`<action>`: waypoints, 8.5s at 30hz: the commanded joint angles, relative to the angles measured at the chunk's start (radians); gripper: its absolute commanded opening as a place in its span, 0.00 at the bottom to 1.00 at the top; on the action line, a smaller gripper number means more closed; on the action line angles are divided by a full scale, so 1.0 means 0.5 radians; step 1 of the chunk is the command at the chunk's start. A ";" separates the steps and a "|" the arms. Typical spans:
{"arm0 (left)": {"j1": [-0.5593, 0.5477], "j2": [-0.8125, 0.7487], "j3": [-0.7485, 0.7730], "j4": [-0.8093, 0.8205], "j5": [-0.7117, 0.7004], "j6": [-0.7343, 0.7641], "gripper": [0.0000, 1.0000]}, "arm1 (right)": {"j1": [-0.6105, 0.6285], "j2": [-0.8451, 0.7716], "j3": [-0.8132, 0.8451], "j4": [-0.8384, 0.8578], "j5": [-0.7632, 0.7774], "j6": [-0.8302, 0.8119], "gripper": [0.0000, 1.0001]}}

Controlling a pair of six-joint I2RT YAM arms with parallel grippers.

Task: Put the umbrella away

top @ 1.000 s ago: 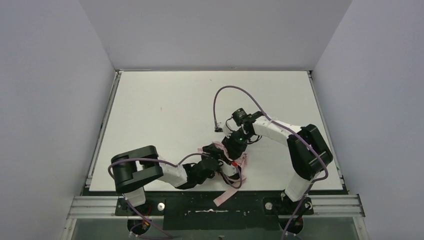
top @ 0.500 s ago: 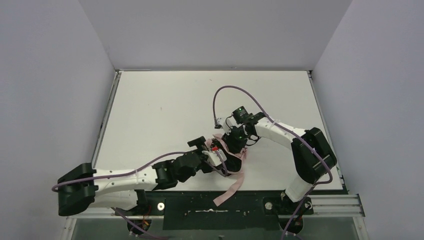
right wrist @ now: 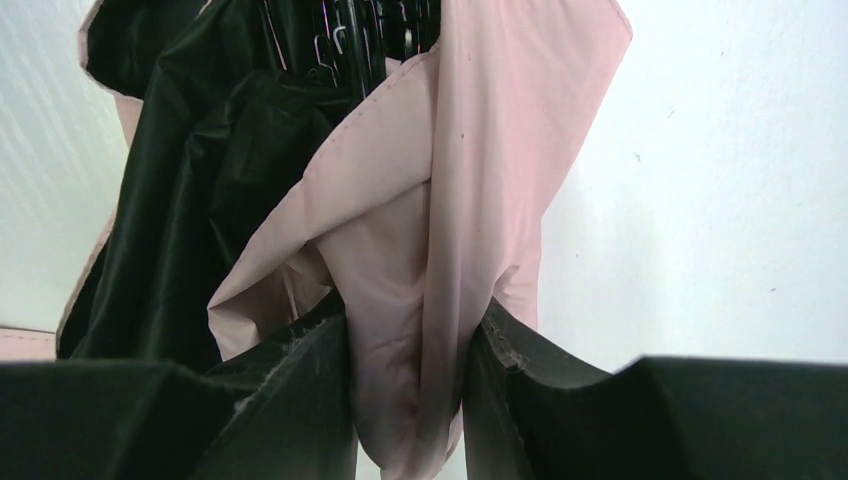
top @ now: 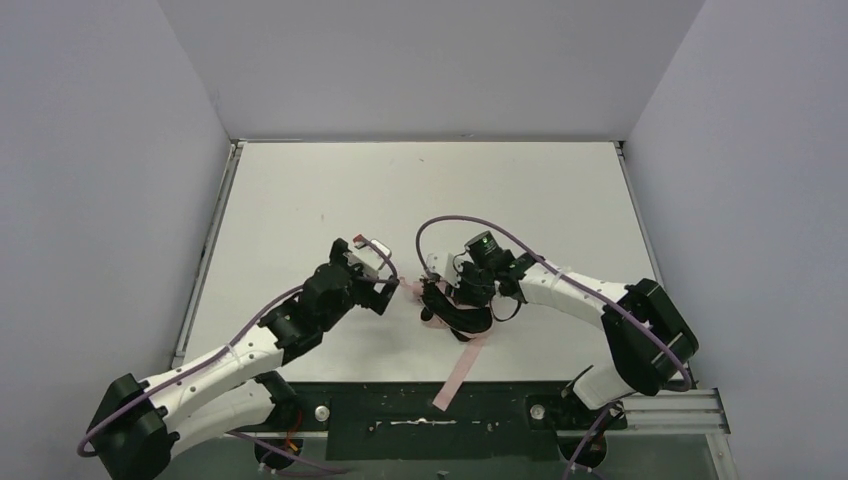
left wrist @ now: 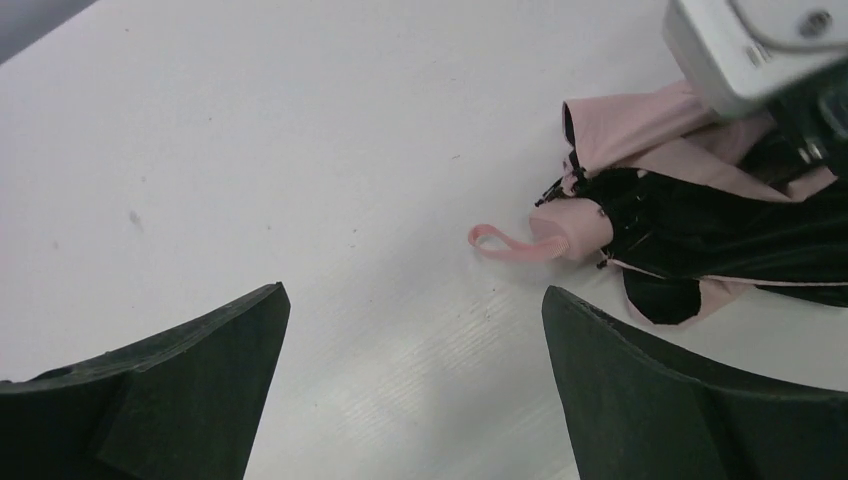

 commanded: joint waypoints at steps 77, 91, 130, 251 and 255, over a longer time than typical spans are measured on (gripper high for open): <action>0.351 1.975 1.246 -0.616 1.626 0.123 0.00 | 0.365 -1.075 -0.108 0.040 1.134 1.421 0.67; 0.481 1.968 1.322 -0.699 1.417 -0.099 0.00 | 0.345 -1.120 -0.217 -0.857 1.468 2.942 0.65; 0.522 1.994 1.379 -0.776 1.417 -0.052 0.00 | -0.064 0.128 -0.143 -0.116 0.998 2.389 0.09; 0.262 1.653 0.729 0.171 0.967 0.397 0.00 | 0.642 -1.006 -0.258 -0.781 0.450 2.617 0.41; 0.259 1.632 0.697 0.183 1.072 0.491 0.00 | 0.547 -1.095 -0.028 -0.980 0.669 2.521 0.42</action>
